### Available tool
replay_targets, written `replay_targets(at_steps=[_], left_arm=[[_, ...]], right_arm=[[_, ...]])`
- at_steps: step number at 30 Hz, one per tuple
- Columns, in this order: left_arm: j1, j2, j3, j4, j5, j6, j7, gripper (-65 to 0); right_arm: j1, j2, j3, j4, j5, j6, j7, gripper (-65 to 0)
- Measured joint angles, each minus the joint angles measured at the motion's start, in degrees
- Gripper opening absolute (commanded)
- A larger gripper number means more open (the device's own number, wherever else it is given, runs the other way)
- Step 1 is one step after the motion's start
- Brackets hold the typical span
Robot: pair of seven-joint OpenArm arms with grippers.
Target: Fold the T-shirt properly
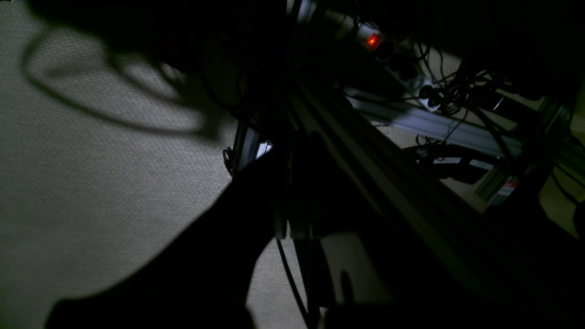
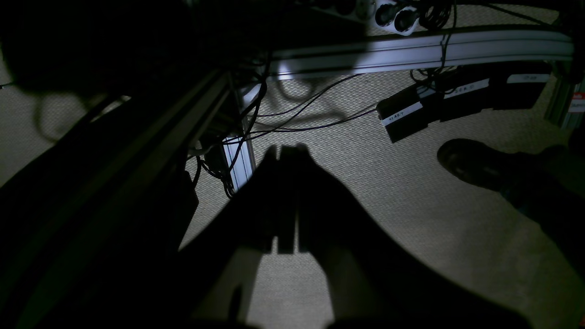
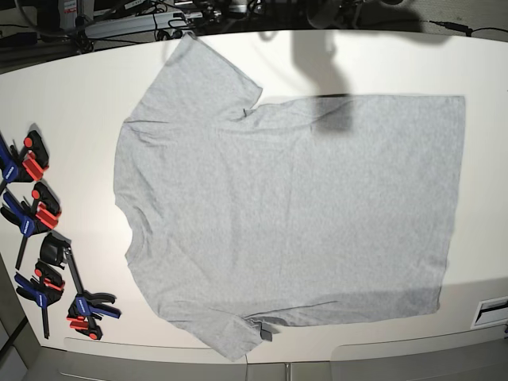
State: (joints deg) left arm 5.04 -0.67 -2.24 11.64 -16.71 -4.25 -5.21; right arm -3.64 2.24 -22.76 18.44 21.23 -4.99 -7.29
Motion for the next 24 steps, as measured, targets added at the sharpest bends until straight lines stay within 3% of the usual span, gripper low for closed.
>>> replay_targets(at_steps=[24], left_arm=[[0.3, 0.0, 0.0, 1.6, 0.0, 0.0, -0.4, -65.0]], right_arm=[[0.0, 0.0, 0.0, 0.0, 0.0, 0.0, 0.0, -65.0]])
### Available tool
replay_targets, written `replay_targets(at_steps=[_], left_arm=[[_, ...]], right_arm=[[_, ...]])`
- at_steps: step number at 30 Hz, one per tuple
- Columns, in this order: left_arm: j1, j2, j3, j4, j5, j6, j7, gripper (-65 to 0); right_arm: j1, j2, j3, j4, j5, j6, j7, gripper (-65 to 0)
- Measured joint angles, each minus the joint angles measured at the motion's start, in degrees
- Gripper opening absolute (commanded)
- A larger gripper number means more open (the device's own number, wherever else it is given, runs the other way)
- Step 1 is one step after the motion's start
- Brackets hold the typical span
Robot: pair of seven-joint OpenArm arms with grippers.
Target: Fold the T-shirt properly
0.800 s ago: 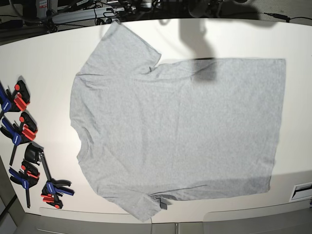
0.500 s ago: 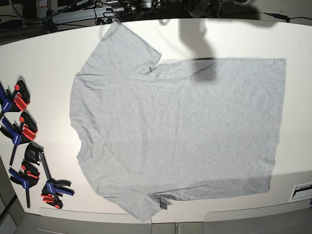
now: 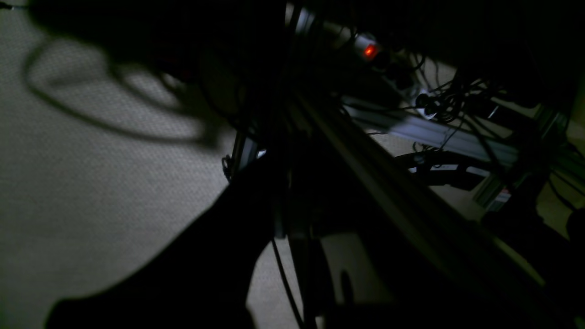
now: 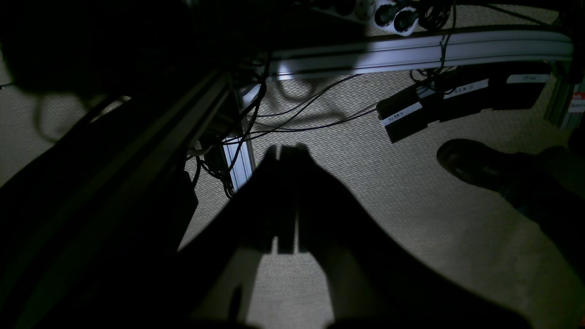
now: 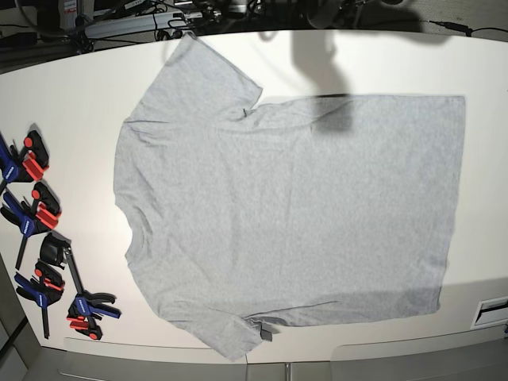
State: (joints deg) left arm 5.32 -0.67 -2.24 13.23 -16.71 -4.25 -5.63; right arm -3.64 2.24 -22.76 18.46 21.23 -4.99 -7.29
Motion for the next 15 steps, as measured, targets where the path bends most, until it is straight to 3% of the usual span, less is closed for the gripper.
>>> replay_targets(at_steps=[13, 15], left_arm=[[2.4, 0.0, 0.0, 2.5, 0.0, 0.2, 0.4, -65.0], [2.8, -0.1, 0.0, 2.7, -0.8, 0.2, 0.4, -65.0]], right_arm=[[-0.1, 0.2, 0.0, 0.0, 0.0, 0.0, 0.0, -65.0], [-0.6, 0.4, 0.5, 0.1, 0.0, -1.2, 0.1, -65.0]])
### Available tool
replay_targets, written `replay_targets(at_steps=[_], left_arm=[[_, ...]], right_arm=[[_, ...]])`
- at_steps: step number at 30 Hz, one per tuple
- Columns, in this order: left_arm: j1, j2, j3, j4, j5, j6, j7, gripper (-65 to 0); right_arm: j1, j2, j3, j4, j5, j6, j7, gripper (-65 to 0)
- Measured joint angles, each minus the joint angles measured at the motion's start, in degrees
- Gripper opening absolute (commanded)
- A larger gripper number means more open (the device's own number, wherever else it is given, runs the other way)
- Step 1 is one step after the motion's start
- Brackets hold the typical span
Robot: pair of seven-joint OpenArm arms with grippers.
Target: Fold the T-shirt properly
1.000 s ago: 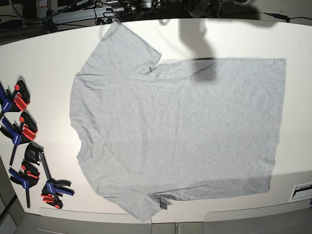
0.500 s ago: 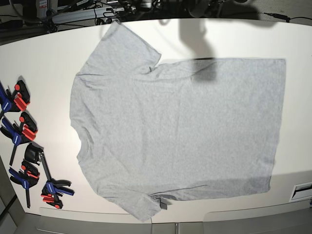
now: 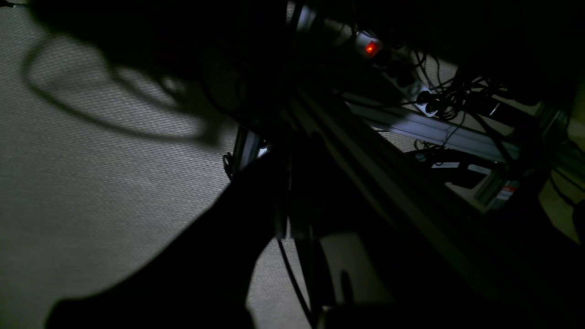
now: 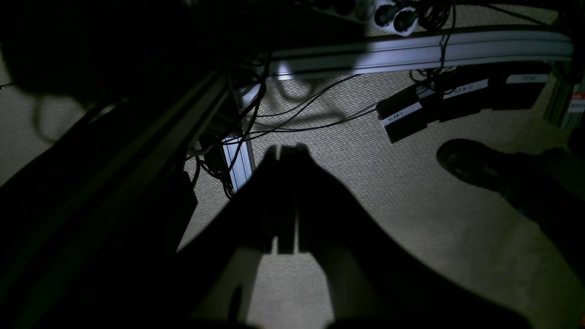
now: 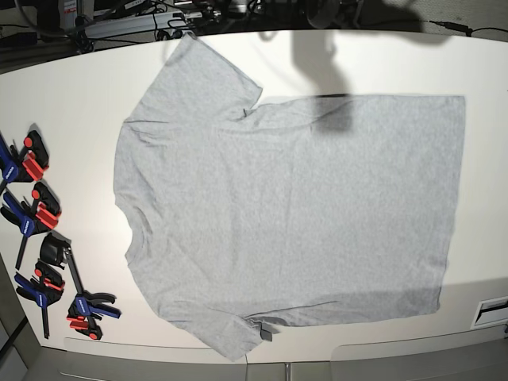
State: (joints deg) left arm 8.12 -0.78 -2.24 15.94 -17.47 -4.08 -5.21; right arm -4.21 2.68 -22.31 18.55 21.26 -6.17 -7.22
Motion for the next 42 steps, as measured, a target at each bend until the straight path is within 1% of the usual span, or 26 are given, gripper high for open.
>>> replay_targets(at_steps=[1, 2, 5, 8, 11, 12, 15, 17, 20, 23, 25, 27, 29, 31, 32, 33, 35, 36, 38, 39, 42], left_arm=[[0.5, -0.1, 0.0, 0.4, -1.9, 0.0, -0.2, -65.0], [1.3, -0.2, 0.0, 1.0, -3.4, 0.0, -0.9, -65.0], [4.9, -1.1, 0.0, 4.4, -5.2, 0.0, -1.6, -65.0], [9.6, -1.7, 0.0, 9.6, -5.3, 0.5, -1.9, -65.0], [14.7, -1.6, 0.0, 16.3, -5.3, 0.4, -1.9, -65.0], [16.4, -1.6, 0.0, 18.8, -5.5, 0.4, -1.8, -65.0], [22.3, -2.4, 0.0, 26.9, -8.7, 0.4, -1.7, -65.0], [26.6, -3.8, 0.0, 32.7, -10.1, 0.4, -1.6, -65.0], [33.6, -5.7, 0.0, 42.2, -10.4, 0.6, -1.1, -65.0], [40.4, -7.5, 0.0, 52.5, -10.4, 0.7, -1.0, -65.0], [44.6, -9.0, 0.3, 59.1, -10.4, 0.5, -0.9, -65.0], [48.7, -11.1, 0.3, 65.6, -10.3, 0.5, -0.6, -65.0], [52.4, -13.7, 0.2, 72.1, -10.4, 0.6, -0.6, -65.0], [55.8, -16.2, 0.0, 78.6, -10.3, 0.9, -0.7, -65.0], [57.4, -17.2, -0.3, 82.0, -10.5, 0.9, 0.1, -65.0], [58.9, -18.0, -0.9, 85.5, -10.3, 0.7, 2.5, -65.0], [61.3, -18.7, -2.3, 92.5, -11.1, 0.5, 9.9, -65.0], [62.2, -18.9, -3.3, 95.9, -12.1, 0.1, 13.9, -65.0], [63.0, -19.1, -6.4, 102.4, -13.9, 0.0, 21.3, -65.0], [62.9, -19.1, -8.1, 105.2, -14.2, -0.4, 23.8, -65.0], [62.8, -19.3, -12.8, 112.5, -15.0, -4.3, 27.2, -65.0]], right_arm=[[-0.6, 0.1, 0.6, 0.1, 0.0, -1.3, 0.9, -65.0], [-1.3, 0.7, 1.4, 0.2, 0.0, -1.4, 2.4, -65.0], [-3.8, 1.6, 4.7, 0.6, 0.1, -1.4, 5.7, -65.0], [-7.3, 2.6, 8.5, 3.3, 0.3, -1.4, 5.9, -65.0], [-11.6, 3.7, 12.1, 9.1, 0.5, -1.4, 5.5, -65.0], [-13.2, 4.2, 13.1, 11.8, 2.2, -1.4, 5.6, -65.0], [-18.6, 5.9, 15.8, 20.7, 6.4, -1.5, 5.3, -65.0], [-22.9, 7.1, 17.4, 27.5, 7.6, -1.6, 4.7, -65.0], [-30.2, 8.9, 19.8, 39.3, 7.7, -1.4, 5.2, -65.0], [-38.5, 10.0, 22.5, 51.3, 8.1, -1.8, 2.4, -65.0], [-44.2, 10.4, 24.8, 59.5, 11.2, -2.0, 0.1, -65.0], [-49.0, 10.1, 27.5, 68.0, 15.0, -1.8, -2.4, -65.0], [-52.9, 10.1, 30.7, 76.2, 17.4, -1.7, -4.2, -65.0], [-56.0, 10.2, 34.3, 84.0, 18.1, -1.6, -5.4, -65.0], [-57.2, 10.3, 36.3, 87.8, 19.4, -1.8, -6.2, -65.0], [-57.9, 10.3, 38.4, 91.3, 19.3, -1.9, -7.0, -65.0], [-58.5, 10.3, 42.9, 97.9, 19.6, -1.0, -8.9, -65.0], [-58.3, 10.2, 45.0, 100.8, 19.6, 0.5, -9.1, -65.0], [-57.5, 10.2, 49.4, 106.1, 19.7, 4.6, -8.7, -65.0], [-56.9, 10.3, 51.4, 108.3, 21.5, 6.3, -8.5, -65.0], [-54.4, 10.1, 56.0, 111.2, 28.2, 12.3, -9.7, -65.0]])
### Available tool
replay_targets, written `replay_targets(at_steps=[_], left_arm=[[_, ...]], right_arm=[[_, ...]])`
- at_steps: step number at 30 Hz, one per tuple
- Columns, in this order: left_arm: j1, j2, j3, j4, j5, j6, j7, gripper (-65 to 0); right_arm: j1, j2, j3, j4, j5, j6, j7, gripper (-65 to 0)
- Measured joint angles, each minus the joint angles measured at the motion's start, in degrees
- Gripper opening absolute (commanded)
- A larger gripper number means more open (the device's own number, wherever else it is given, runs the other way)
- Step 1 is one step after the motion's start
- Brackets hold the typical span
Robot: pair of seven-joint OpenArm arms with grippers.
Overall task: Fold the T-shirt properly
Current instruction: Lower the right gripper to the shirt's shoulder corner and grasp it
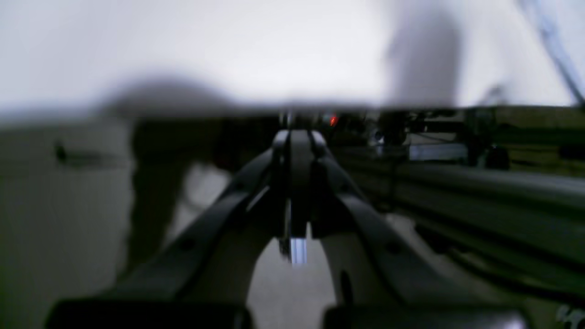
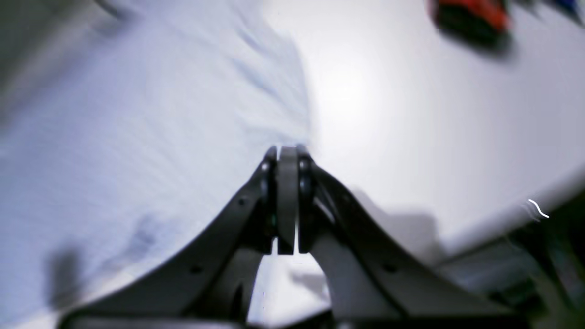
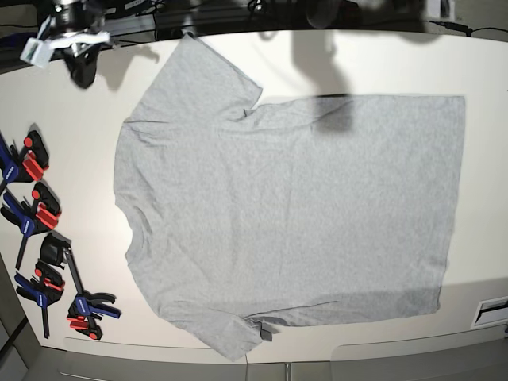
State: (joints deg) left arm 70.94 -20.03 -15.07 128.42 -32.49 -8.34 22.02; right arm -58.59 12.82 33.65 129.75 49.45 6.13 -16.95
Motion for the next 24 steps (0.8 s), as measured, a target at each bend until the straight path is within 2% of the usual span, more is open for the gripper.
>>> replay_targets(at_steps=[4, 6, 7, 9, 11, 13, 15, 18, 22, 24], left_arm=[[0.0, 0.1, -5.5, 5.1, -5.1, -5.5, 1.9, -65.0], [-0.1, 0.0, -7.2, 5.3, -8.3, -10.4, 2.5, -65.0], [-0.6, 0.0, -7.5, 5.3, -9.7, -13.4, 4.7, -65.0], [-1.9, 0.2, -7.5, 5.2, -12.4, -19.1, 9.4, -65.0], [-2.8, 0.2, -7.5, 5.2, -16.0, -24.6, 12.3, -65.0], [-2.7, 0.3, -7.5, 5.2, -17.2, -27.6, 12.3, -65.0], [-2.7, 0.5, -7.5, 5.2, -17.1, -28.0, 11.5, -65.0], [-2.7, 2.6, -7.6, 5.2, -17.0, -27.9, 8.1, -65.0], [-2.7, 6.9, -7.6, 5.2, -14.3, -27.9, 7.8, -65.0], [-2.7, 8.0, -7.6, 5.2, -13.9, -27.9, 8.0, -65.0]], right_arm=[[4.5, -0.2, 1.8, -0.8, 4.5, 5.8, -5.1, -65.0], [6.7, -1.9, 1.8, -2.8, 8.3, 11.8, -5.4, -65.0], [7.8, -3.0, 1.7, -4.3, 10.8, 15.1, -5.3, -65.0], [10.2, -4.7, 1.7, -8.4, 15.9, 18.5, -7.1, -65.0], [12.2, -5.1, 1.6, -14.0, 20.8, 18.8, -8.7, -65.0], [14.4, -5.5, 1.6, -19.7, 24.8, 18.6, -9.2, -65.0], [15.9, -5.6, 1.6, -24.3, 25.8, 17.9, -8.6, -65.0], [16.7, -6.2, 1.7, -28.4, 24.3, 16.6, -8.5, -65.0], [16.7, -8.0, 1.6, -28.4, 21.5, 16.6, -9.0, -65.0], [16.9, -9.0, 1.6, -28.0, 19.3, 16.6, -8.9, -65.0]])
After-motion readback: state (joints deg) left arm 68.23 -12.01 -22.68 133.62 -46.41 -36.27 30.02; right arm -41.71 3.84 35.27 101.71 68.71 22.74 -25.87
